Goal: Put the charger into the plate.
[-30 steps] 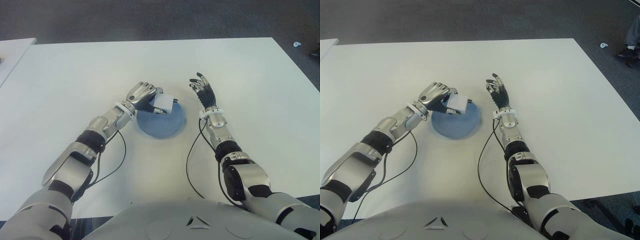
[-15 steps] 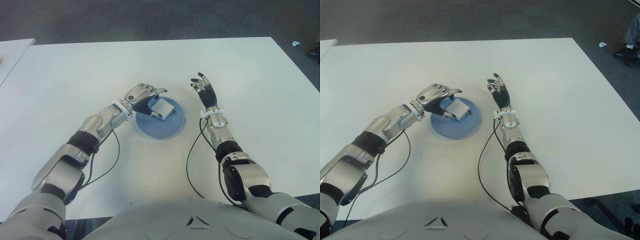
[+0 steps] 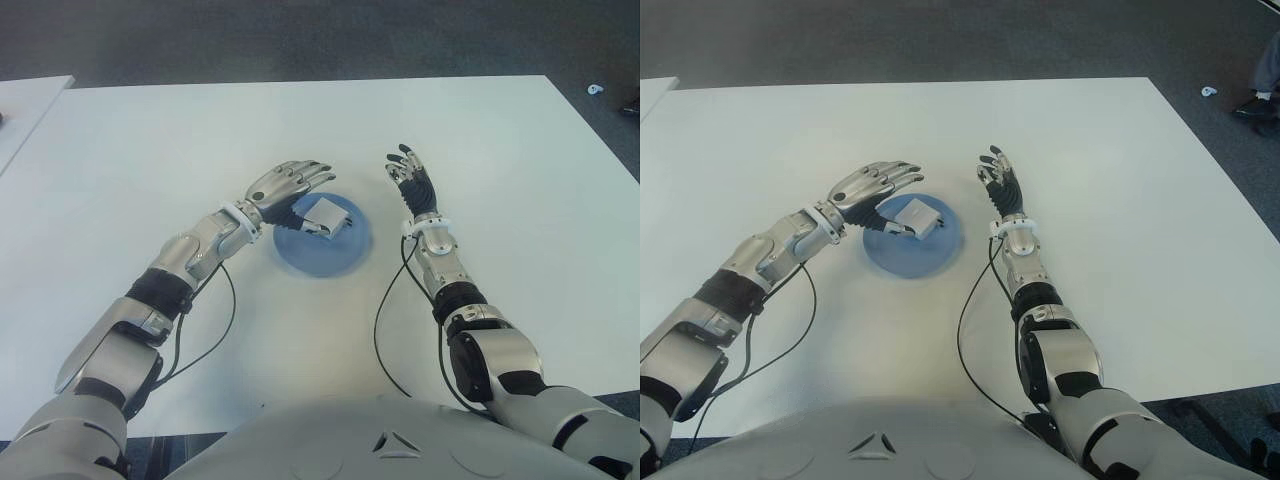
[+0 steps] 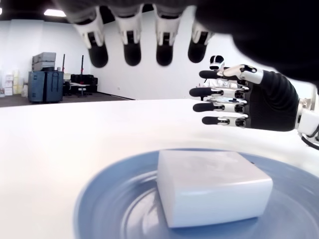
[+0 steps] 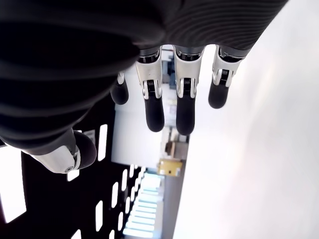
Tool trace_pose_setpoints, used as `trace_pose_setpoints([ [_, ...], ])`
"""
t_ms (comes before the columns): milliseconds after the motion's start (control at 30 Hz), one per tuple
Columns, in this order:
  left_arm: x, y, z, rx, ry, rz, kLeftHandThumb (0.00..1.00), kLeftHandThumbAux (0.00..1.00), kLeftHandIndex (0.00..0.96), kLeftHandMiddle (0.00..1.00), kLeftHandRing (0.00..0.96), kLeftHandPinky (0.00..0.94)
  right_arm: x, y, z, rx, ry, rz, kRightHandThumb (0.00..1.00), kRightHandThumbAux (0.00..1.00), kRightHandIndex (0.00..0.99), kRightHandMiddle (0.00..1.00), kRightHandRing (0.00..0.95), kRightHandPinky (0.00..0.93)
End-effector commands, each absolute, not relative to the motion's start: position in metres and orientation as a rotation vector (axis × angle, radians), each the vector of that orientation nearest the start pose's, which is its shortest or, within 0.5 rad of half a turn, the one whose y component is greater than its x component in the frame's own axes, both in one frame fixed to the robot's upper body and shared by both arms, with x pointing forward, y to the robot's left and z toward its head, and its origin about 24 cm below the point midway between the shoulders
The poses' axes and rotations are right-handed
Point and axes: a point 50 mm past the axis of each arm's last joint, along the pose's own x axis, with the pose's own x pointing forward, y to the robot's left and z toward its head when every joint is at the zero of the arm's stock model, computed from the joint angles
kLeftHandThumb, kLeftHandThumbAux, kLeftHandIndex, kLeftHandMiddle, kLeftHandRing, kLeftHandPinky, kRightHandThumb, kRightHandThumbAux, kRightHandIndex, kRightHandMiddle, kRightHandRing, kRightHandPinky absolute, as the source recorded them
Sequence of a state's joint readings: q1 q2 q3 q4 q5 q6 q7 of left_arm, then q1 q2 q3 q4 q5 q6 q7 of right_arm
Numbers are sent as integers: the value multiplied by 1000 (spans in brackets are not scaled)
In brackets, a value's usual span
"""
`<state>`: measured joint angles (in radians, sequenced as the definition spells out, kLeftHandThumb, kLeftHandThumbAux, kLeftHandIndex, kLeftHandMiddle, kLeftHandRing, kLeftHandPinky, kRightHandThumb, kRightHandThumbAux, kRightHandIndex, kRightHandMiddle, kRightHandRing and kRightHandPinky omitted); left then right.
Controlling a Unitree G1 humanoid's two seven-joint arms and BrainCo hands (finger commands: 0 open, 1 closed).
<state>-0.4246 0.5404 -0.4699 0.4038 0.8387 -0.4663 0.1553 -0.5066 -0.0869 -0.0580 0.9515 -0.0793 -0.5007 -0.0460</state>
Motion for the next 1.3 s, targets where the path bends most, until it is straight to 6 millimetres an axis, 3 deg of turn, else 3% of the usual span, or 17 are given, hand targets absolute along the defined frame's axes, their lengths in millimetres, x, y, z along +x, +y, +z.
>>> trace_pose_setpoints([
  [33, 294, 141, 59, 1353, -520, -577, 202, 246, 0, 0, 0, 0, 322, -161, 8, -154, -4, 25, 0, 483, 0, 158, 152, 102],
  [467, 288, 143, 68, 1265, -537, -527, 144, 264, 0, 0, 0, 0, 316, -178, -4, -108, 61, 8, 0, 487, 0, 61, 52, 50],
  [800, 297, 154, 69, 1150, -473, -423, 183, 339, 55, 15, 0, 29, 309, -188, -17, -95, 123, -10, 0, 459, 0, 50, 41, 52],
  [1000, 301, 167, 64, 877, -364, -364, 189, 389, 88, 69, 49, 83, 303, -193, -27, -102, 167, -25, 0, 451, 0, 55, 44, 55],
  [1100, 307, 189, 46, 681, -251, -333, 200, 430, 104, 97, 74, 80, 300, -196, -31, -113, 196, -29, 0, 449, 0, 56, 44, 53],
  [1300, 310, 202, 27, 416, -147, -269, 212, 495, 110, 128, 93, 69, 298, -198, -35, -124, 223, -29, 0, 460, 0, 55, 40, 43],
])
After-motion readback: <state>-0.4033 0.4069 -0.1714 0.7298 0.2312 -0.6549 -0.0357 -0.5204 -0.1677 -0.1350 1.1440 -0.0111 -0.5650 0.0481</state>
